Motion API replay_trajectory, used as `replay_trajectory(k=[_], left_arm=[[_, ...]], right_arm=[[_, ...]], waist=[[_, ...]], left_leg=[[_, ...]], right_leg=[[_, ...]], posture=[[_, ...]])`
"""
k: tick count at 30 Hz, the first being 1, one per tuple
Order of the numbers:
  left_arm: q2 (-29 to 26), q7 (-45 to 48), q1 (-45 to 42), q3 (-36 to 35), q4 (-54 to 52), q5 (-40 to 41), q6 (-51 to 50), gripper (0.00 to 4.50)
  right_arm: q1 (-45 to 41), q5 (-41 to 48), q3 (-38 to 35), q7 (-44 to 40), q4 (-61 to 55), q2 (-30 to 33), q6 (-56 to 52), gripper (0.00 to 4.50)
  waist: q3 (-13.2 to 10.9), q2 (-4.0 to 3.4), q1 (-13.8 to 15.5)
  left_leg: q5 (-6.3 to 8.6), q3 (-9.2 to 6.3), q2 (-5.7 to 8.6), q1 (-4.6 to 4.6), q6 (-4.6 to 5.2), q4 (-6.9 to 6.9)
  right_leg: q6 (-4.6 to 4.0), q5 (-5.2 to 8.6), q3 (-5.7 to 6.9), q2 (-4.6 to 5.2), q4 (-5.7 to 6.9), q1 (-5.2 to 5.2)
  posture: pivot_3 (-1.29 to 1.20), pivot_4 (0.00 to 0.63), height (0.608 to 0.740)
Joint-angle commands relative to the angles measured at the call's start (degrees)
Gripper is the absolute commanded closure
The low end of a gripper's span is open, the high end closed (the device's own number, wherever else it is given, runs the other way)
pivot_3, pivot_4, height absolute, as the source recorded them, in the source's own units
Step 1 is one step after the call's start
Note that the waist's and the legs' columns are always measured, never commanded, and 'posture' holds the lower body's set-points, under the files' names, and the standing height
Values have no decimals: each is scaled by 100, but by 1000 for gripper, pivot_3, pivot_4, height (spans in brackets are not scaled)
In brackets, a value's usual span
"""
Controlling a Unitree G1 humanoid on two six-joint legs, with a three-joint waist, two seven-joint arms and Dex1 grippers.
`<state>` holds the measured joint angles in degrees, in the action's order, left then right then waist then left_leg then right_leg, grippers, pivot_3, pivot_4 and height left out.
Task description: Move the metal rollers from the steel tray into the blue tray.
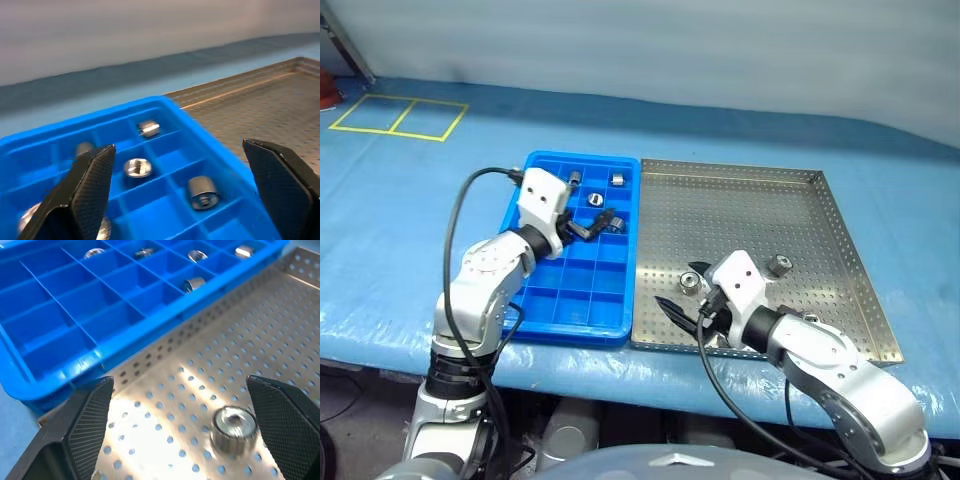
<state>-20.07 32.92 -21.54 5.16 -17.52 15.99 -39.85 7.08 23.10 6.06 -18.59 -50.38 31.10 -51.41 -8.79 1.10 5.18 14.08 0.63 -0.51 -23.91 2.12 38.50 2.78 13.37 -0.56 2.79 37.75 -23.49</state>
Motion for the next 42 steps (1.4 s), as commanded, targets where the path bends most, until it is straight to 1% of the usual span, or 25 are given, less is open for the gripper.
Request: replay_trajectory(k=[1, 4, 6, 11, 16, 19, 26, 29, 35, 36, 39, 42], left_arm=[[-68, 846, -408, 602, 272, 155, 271, 67], [-116, 1352, -788, 1193, 809, -55, 394, 67], [-105, 1550, -1028, 1555, 1354, -363, 725, 67], [174, 2048, -1470, 2079, 2307, -605, 1085, 67], [398, 2374, -1739, 2382, 2948, -865, 1411, 67], [452, 2479, -1888, 2654, 3328, -1232, 1710, 67], [508, 2532, -1960, 2929, 3656, -1797, 2141, 67], [559, 2579, -1930, 2878, 3659, -1821, 2105, 623], [509, 2630, -1888, 2801, 3460, -1875, 2070, 2594], [491, 2623, -1872, 2770, 3352, -1856, 2061, 2807], [508, 2482, -1767, 2501, 2876, -1640, 1848, 2804], [637, 2117, -1608, 1973, 2307, -1316, 1422, 2804]], right_arm=[[266, 24, -345, 92, -461, 32, -28, 0], [537, 8, -493, 220, -642, -30, -79, 0], [670, 1, -537, 326, -730, -106, -92, 0], [1034, -97, -431, 545, -898, -228, -125, 0], [1227, -117, -369, 696, -962, -274, -29, 0], [1296, -122, -353, 784, -962, -294, 64, 0], [1308, -124, -270, 884, -962, -333, 137, 0], [1278, -135, -241, 900, -962, -353, 123, 0], [1142, -150, -226, 863, -947, -374, 68, 0], [1092, -158, -216, 853, -932, -363, 58, 0], [902, -172, -165, 807, -883, -338, 40, 0], [648, -175, -88, 740, -825, -309, 12, 0]], waist=[[0, 0, -46], [0, 0, -125], [0, -1, -189], [0, -1, -360], [1, -2, -431], [1, -2, -456], [2, -3, -523], [2, -3, -554], [2, -3, -571], [2, -3, -572], [1, -3, -579], [1, -3, -571]], left_leg=[[0, 0, -1, 0, 0, 0], [0, 1, -2, 1, 0, 1], [0, 3, -2, 2, 0, 2], [0, 7, -7, 2, 1, 2], [1, 9, -8, 1, 2, 2], [1, 11, -9, 2, 2, 6], [1, 14, -13, 4, 2, 7], [1, 15, -13, 3, 2, 8], [1, 14, -14, 2, 3, 8], [1, 14, -14, 2, 3, 8], [1, 14, -14, 0, 3, 8], [1, 12, -16, -1, 3, 8]], right_leg=[[0, 0, 0, -2, 0, 0], [1, 1, -1, -6, 0, 2], [7, 4, -4, -8, -1, 2], [18, 9, -11, -16, 0, -2], [28, 13, -14, -16, 0, -3], [32, 14, -16, -17, 0, -2], [34, 13, -20, -19, 1, -2], [34, 13, -21, -19, 2, -2], [37, 11, -20, -18, 1, -3], [38, 11, -20, -18, 1, -3], [38, 11, -21, -18, 2, -6], [42, 8, -21, -18, 3, -7]], posture=[[124, 150, 740], [94, 150, 740], [59, 150, 740], [20, 150, 740], [-15, 150, 740], [-21, 150, 740], [-22, 150, 740], [-22, 150, 740], [-18, 150, 740], [-18, 150, 740], [9, 150, 740], [20, 150, 740]])
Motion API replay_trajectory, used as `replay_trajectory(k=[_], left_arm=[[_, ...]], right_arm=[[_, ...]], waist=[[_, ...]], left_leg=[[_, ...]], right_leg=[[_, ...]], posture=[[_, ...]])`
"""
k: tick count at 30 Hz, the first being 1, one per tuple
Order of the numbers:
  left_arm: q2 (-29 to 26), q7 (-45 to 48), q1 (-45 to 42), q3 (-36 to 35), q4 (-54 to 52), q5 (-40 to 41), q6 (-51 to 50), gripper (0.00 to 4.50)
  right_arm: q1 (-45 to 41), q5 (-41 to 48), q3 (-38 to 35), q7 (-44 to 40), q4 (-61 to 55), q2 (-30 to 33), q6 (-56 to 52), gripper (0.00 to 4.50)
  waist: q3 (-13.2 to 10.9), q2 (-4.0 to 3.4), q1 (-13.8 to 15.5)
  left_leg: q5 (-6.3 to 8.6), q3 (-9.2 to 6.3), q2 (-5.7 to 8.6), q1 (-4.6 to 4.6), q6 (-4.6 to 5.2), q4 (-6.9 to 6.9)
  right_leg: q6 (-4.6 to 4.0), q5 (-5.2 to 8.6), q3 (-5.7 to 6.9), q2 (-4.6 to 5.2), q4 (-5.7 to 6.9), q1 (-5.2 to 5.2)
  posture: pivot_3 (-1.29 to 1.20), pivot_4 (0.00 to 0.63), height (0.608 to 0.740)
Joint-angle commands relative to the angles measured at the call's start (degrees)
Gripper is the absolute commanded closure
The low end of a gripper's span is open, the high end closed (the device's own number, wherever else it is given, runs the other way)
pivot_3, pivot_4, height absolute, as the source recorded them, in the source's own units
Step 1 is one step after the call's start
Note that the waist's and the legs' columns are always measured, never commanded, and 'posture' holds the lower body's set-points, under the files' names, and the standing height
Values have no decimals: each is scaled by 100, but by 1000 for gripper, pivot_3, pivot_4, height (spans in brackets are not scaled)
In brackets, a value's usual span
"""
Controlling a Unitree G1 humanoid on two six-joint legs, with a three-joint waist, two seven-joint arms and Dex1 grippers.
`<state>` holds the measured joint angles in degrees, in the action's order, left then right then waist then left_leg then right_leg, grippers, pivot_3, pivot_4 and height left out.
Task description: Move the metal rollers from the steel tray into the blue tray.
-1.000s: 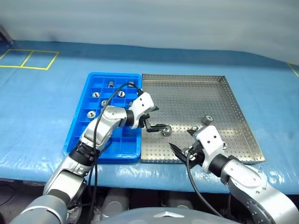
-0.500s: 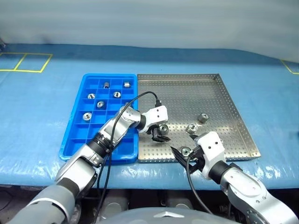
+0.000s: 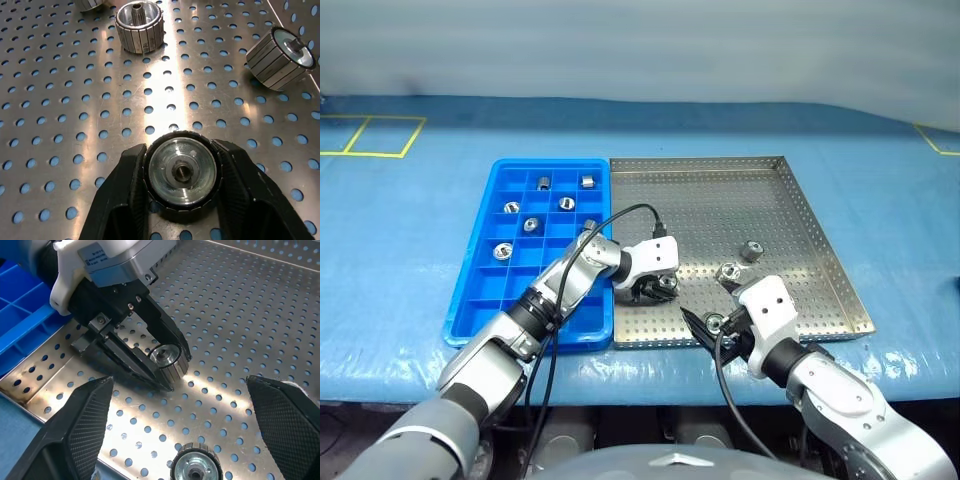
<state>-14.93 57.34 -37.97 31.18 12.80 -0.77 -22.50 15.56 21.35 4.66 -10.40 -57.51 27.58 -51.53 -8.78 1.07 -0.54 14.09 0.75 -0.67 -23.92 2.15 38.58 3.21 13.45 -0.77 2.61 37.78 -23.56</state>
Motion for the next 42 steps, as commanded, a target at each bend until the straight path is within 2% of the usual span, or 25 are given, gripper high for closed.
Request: replay_trajectory(k=[1, 4, 9, 19, 25, 29, 42], left_arm=[[170, -473, 104, -840, -925, 478, -464, 2804], [303, -940, 320, -1343, -1411, 705, -802, 2804], [409, -2142, 1081, -2221, -2364, 672, -684, 2804], [-25, -3380, 2669, -3170, -4035, 562, -1190, 2804], [-248, -3710, 3313, -3455, -4610, 588, -1692, 2804], [-351, -3864, 3641, -3533, -4887, 591, -2004, 2804], [-278, -4048, 4004, -3328, -4798, 717, -2450, 2804]], right_arm=[[-292, -1, 86, -111, -85, 53, 21, 0], [-504, -11, 167, -204, -15, 86, 19, 0], [-1098, -13, 433, -441, 266, 111, 78, 0], [-2075, -24, 1057, -1158, 1020, 110, 355, 0], [-2513, -67, 1383, -1556, 1443, 39, 583, 0], [-2753, -137, 1576, -1749, 1764, -73, 786, 0], [-2759, -277, 1715, -1810, 1850, -284, 855, 0]], waist=[[0, 0, 3], [1, -1, 15], [1, -2, 31], [-1, -1, 330], [-3, 1, 599], [-4, 0, 681], [-4, -1, 907]], left_leg=[[0, 0, -1, 0, 0, 1], [0, -2, -1, 2, 0, 2], [0, -2, 0, 6, 0, 3], [0, -8, 3, 7, -1, 1], [-1, -16, 3, 5, -2, 2], [-1, -19, 3, 4, -3, 1], [0, -24, 3, 2, -5, 0]], right_leg=[[4, -2, 0, 0, 1, 0], [23, -13, 2, -1, 1, 3], [18, -25, -1, -1, 1, 6], [2, -32, 5, 2, 0, 8], [-6, -27, 14, 4, -1, 9], [-32, -12, 18, 5, -1, 9], [-38, -9, 23, 6, -3, 7]], posture=[[22, 150, 740], [40, 150, 740], [77, 150, 740], [251, 150, 740], [312, 150, 740], [334, 150, 740], [320, 150, 740]])
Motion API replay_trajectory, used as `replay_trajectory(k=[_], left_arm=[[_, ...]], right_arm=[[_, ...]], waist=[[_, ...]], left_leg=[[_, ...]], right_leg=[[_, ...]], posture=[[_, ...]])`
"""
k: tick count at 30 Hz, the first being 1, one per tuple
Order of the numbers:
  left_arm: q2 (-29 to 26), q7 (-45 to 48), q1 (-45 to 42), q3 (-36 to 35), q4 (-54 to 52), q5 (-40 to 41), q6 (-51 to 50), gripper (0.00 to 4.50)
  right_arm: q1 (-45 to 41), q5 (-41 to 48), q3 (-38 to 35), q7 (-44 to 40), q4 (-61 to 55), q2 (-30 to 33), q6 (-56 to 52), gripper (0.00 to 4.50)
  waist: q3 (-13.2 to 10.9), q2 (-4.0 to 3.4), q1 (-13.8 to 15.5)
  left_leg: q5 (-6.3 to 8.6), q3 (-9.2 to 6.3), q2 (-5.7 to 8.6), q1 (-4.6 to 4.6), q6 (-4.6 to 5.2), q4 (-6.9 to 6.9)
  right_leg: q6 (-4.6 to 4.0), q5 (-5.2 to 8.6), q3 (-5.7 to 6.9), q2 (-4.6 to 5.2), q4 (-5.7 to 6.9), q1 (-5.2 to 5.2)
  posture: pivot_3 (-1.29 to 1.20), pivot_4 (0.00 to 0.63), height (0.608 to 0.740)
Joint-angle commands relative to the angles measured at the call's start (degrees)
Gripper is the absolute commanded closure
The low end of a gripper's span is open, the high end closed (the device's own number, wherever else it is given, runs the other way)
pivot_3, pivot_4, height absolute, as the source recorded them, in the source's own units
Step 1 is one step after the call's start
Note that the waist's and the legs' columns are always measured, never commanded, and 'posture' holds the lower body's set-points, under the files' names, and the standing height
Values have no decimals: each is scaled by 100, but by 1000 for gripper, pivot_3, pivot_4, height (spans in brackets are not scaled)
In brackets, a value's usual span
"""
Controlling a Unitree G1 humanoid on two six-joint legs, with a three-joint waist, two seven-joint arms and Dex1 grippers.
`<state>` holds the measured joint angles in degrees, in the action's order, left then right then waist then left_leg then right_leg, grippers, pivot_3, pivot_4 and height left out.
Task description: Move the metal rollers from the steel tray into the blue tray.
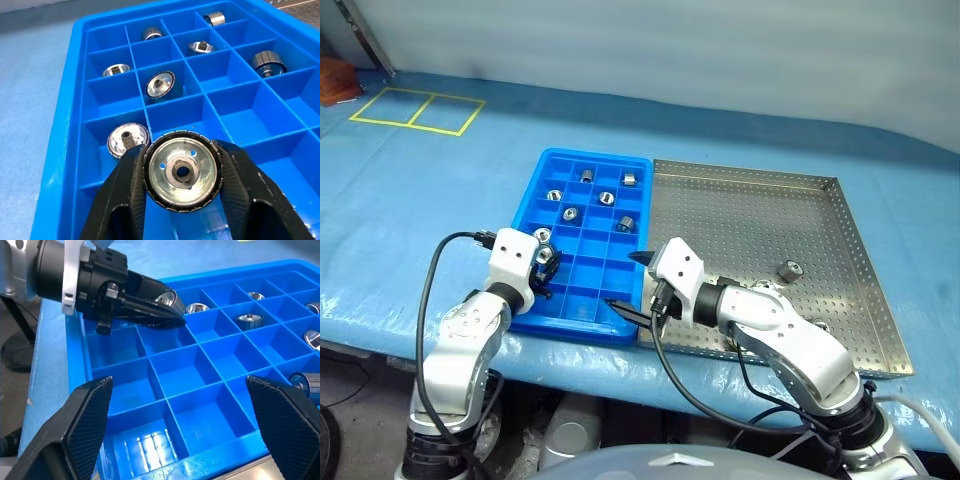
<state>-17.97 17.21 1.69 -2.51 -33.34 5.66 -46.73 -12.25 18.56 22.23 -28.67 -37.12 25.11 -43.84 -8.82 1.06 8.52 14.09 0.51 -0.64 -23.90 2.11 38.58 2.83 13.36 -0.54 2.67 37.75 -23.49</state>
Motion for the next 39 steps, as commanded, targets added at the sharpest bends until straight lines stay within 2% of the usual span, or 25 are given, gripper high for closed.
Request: replay_trajectory(k=[1, 8, 16, 17, 21, 26, 31, 39], left_arm=[[32, -37, 53, 47, -190, 90, -38, 2804], [-102, 60, 12, 152, -118, 195, -136, 2804], [21, 118, -304, 24, -130, 482, -151, 108], [47, 191, -417, -28, -141, 595, -86, 21], [-100, 670, -803, 0, -138, 1021, 49, 21], [-236, 1267, -1527, 430, 218, 1465, -63, 21], [-112, 1567, -2256, 1106, 876, 1482, -52, 21], [292, 1993, -3335, 2070, 2256, 1077, 515, 21]], right_arm=[[41, -7, -52, 33, -202, -47, 75, 0], [140, -43, -29, 127, -270, -114, 43, 0], [339, -7, -173, 294, -539, -81, -73, 0], [407, 9, -239, 336, -626, -55, -108, 0], [795, 98, -667, 498, -1026, 61, -276, 0], [1661, 176, -1611, 817, -1631, 150, -557, 0], [2496, 176, -2263, 1131, -2138, 72, -712, 0], [3556, 150, -2725, 1746, -2288, -14, -254, 0]], waist=[[0, 0, 3], [-1, -1, 2], [-1, -1, -15], [-1, -1, -16], [-1, -1, -37], [-1, -2, -129], [0, -2, -325], [2, -2, -718]], left_leg=[[0, 0, 0, 0, 0, 0], [0, 0, -1, 0, 0, -5], [0, 0, 0, 0, -1, -14], [0, 0, 0, 0, -1, -16], [-1, -9, 5, -9, -2, -18], [-2, -9, 13, -8, -3, -33], [-3, -9, 16, -7, -3, -37], [-4, -3, 18, 2, -3, -34]], right_leg=[[-1, 0, 0, 0, 0, 0], [-8, 4, 1, 5, 0, -2], [-13, 7, 5, 8, -3, -3], [-14, 8, 5, 8, -4, -3], [-21, 12, 22, 17, -7, -4], [-25, 16, 34, 29, -11, -5], [-22, 19, 37, 27, -11, -3], [9, 32, 23, 21, -5, 3]], posture=[[320, 150, 740], [314, 150, 740], [271, 150, 740], [271, 150, 740], [225, 150, 740], [181, 150, 740], [88, 150, 740], [-24, 150, 740]])
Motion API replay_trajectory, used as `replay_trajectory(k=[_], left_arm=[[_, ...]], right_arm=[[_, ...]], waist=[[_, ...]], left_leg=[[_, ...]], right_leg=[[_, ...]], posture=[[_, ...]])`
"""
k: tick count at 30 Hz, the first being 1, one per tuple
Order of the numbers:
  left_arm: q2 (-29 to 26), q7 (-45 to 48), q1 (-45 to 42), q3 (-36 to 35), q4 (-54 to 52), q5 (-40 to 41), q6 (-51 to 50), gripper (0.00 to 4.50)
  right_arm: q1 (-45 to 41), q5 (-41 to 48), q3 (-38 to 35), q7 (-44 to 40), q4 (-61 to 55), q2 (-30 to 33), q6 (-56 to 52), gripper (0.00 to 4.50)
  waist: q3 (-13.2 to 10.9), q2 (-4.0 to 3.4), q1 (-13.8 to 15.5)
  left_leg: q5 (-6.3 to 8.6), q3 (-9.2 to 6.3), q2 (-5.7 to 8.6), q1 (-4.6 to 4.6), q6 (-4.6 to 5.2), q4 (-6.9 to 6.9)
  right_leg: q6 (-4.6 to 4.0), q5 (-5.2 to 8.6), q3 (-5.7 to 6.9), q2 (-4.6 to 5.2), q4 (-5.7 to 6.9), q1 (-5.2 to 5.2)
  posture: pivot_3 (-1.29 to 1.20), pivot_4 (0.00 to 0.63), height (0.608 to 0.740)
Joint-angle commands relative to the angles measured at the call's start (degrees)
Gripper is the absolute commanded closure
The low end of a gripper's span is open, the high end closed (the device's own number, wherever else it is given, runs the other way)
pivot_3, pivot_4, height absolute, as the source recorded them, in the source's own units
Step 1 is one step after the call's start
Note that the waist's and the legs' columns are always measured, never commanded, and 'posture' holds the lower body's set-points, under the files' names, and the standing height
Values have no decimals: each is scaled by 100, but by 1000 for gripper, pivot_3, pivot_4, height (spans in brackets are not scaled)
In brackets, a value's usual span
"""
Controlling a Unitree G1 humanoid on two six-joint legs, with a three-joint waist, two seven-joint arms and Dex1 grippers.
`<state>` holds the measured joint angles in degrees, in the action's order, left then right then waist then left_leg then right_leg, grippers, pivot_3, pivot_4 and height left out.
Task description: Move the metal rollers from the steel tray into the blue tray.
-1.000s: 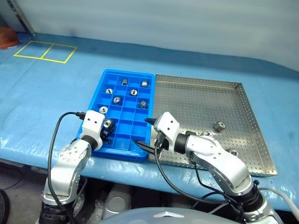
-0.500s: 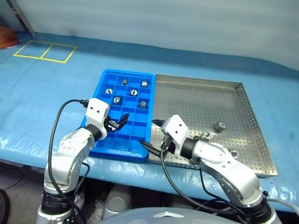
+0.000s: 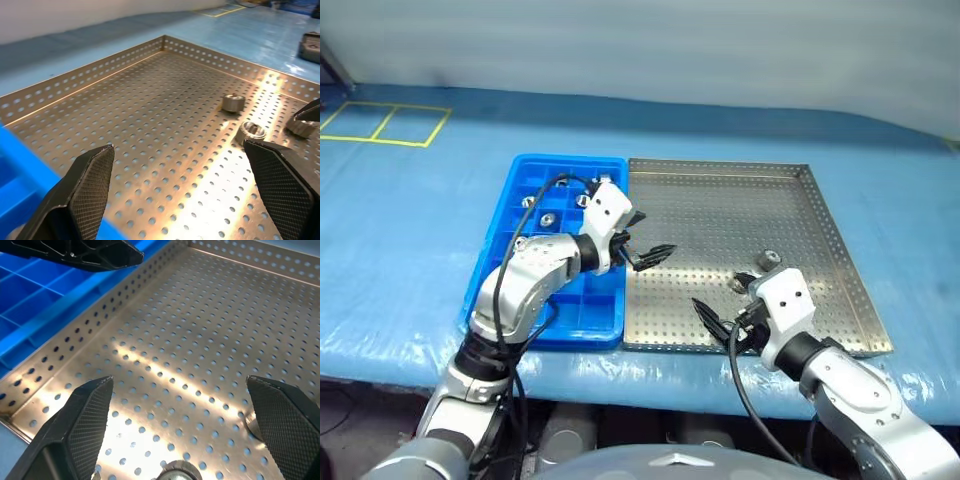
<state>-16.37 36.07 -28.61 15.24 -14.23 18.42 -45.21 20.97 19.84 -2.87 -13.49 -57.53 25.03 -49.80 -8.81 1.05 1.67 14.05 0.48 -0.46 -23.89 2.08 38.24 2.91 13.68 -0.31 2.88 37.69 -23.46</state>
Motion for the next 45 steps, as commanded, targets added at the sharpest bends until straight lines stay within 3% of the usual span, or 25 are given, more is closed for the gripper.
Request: replay_trajectory(k=[1, 12, 25, 43, 45], left_arm=[[202, 112, -416, 397, 538, -288, 477, 21], [1274, 217, -1227, 1242, 2762, -1239, 2228, 21], [2318, -79, -1418, 1257, 4713, -1884, 3337, 21], [2801, -128, -1324, 1377, 5608, -2323, 3923, 21], [2830, -115, -1300, 1352, 5604, -2288, 3959, 388]], right_arm=[[378, 27, -272, 310, -247, -6, 443, 0], [1417, 226, -313, 903, -247, 235, 1414, 0], [1315, 280, 1, 1501, -247, 254, 1455, 0], [1158, -25, 237, 2102, -247, -220, 992, 0], [1130, -39, 257, 2109, -247, -243, 969, 0]], waist=[[0, -1, -67], [1, -2, -273], [1, -2, -333], [3, -4, -388], [3, -4, -388]], left_leg=[[0, 1, 0, 2, 0, -1], [2, 32, -3, 9, 5, 2], [5, 51, -8, 9, 10, 3], [8, 66, -11, 8, 16, 5], [9, 67, -11, 8, 17, 5]], right_leg=[[1, 0, -4, -1, 0, 0], [26, -6, -45, -13, -3, -3], [35, -11, -61, -18, -3, -11], [43, -15, -72, -18, -3, -17], [44, -16, -73, -18, -3, -17]], posture=[[-38, 150, 740], [-106, 150, 740], [-140, 150, 740], [-170, 150, 740], [-172, 150, 740]])
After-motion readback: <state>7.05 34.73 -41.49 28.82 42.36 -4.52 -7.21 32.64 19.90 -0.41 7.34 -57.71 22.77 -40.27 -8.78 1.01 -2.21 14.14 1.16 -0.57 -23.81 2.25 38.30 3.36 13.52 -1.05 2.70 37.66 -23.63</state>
